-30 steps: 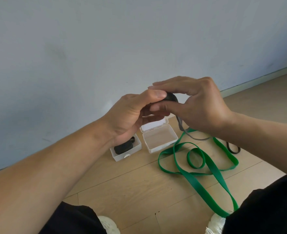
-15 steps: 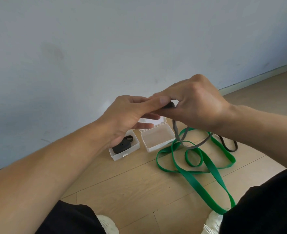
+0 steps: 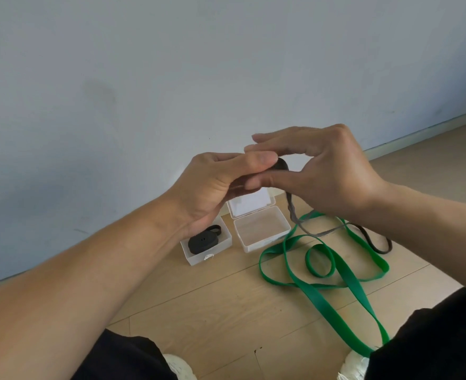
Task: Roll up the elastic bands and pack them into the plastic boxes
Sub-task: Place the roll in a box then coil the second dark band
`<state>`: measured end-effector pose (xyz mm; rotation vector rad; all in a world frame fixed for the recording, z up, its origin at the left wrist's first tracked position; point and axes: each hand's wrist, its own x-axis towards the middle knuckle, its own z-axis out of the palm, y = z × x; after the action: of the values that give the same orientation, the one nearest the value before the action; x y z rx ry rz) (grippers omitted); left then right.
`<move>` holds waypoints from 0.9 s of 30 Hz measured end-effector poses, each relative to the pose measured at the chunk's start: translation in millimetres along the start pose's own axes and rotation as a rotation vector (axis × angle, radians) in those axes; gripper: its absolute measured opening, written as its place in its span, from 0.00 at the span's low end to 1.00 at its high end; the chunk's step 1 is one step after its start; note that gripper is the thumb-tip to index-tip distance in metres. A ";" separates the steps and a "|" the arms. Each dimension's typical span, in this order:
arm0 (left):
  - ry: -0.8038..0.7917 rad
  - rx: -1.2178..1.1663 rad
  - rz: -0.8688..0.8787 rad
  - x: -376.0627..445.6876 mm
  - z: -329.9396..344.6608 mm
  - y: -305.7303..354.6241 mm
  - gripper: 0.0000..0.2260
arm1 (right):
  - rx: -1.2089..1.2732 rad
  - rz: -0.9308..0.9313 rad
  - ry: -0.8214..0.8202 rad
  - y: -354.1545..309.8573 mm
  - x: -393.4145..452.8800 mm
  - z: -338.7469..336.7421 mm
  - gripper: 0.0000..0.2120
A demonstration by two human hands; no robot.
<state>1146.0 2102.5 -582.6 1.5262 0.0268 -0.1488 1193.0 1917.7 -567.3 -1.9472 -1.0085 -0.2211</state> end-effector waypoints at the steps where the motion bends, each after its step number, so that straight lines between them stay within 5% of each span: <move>1: -0.027 -0.033 -0.009 -0.5 -0.6 -0.3 0.37 | 0.053 0.029 -0.015 -2.5 -1.9 -0.3 0.13; 3: -0.117 -0.103 -0.039 -0.8 0.3 -2.5 0.39 | 0.119 0.052 -0.017 -8.3 -4.2 1.1 0.12; 6: -0.232 -0.171 -0.086 -0.8 3.9 -4.7 0.26 | 0.204 0.095 -0.009 -13.6 -4.1 1.0 0.12; 9: -0.268 -0.157 -0.135 -1.3 1.9 -0.5 0.26 | 0.103 0.055 0.018 -11.2 -3.1 -2.8 0.11; 13: -0.174 0.057 -0.173 -6.6 3.8 1.1 0.23 | -0.185 -0.050 -0.041 1.6 -4.3 -6.0 0.16; 17: -0.070 0.127 -0.144 -7.3 13.8 -2.7 0.16 | -0.222 -0.129 -0.021 2.0 -7.2 1.4 0.08; 19: -0.113 0.075 -0.155 -6.4 12.2 -1.8 0.15 | -0.185 -0.099 -0.033 4.6 -5.5 1.1 0.04; 23: -0.182 -0.037 -0.123 -2.2 8.9 -2.2 0.23 | 0.109 0.024 -0.115 1.9 -3.8 -2.3 0.14; 27: -0.233 -0.182 -0.068 0.3 3.1 -1.1 0.18 | 0.294 0.113 -0.152 0.5 -3.2 -6.8 0.18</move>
<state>1145.9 2099.4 -583.6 1.3193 -0.0917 -0.3682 1192.8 1910.4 -565.3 -1.7624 -0.9650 0.1352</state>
